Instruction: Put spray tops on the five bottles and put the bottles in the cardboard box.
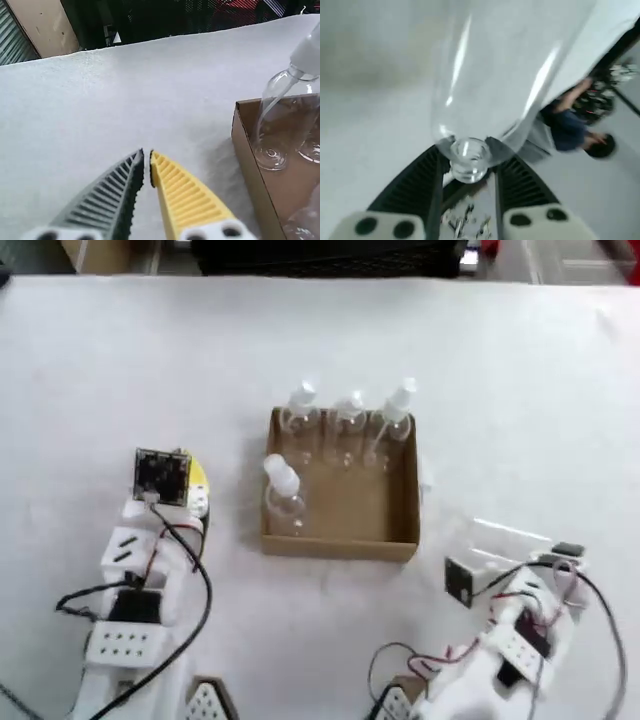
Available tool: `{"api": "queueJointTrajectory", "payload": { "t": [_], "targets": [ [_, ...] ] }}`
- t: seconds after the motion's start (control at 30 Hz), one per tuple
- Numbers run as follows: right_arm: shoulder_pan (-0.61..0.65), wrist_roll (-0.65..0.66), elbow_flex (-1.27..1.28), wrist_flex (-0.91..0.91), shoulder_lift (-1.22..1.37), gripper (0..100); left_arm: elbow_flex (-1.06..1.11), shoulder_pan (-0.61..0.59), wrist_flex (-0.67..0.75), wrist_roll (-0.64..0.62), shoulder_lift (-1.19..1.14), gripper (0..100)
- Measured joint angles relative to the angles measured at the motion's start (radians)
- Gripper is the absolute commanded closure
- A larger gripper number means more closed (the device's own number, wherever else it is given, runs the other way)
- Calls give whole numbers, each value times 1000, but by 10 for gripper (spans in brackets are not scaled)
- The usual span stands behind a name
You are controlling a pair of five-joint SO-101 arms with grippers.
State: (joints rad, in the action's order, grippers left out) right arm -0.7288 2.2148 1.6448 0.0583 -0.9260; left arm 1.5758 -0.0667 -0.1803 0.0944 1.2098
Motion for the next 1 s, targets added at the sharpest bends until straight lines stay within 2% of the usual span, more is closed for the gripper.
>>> {"api": "queueJointTrajectory", "payload": {
  "t": [0.13, 0.2, 0.3, 0.4, 0.7, 0.87, 1.0],
  "targets": [
    [2, -25, 0, 6, -3, 975, 0, 0, 0, 0, 0, 972],
    [0, -34, 0, 5, 0, 942, 0, 0, 0, 0, 0, 972],
    [12, -52, 0, -6, 2, 807, 0, 0, 0, 0, 0, 972],
    [26, -147, 2, -8, 2, 680, 0, 0, 0, 0, 0, 972],
    [71, -371, 3, 183, 2, 772, 0, 5, 0, 0, 0, 972],
    [121, -601, 3, 354, 2, 776, 0, 5, 0, 0, 0, 972],
    [135, -881, -25, 422, 2, 776, 0, 5, 0, 0, 0, 972]
  ]
}}
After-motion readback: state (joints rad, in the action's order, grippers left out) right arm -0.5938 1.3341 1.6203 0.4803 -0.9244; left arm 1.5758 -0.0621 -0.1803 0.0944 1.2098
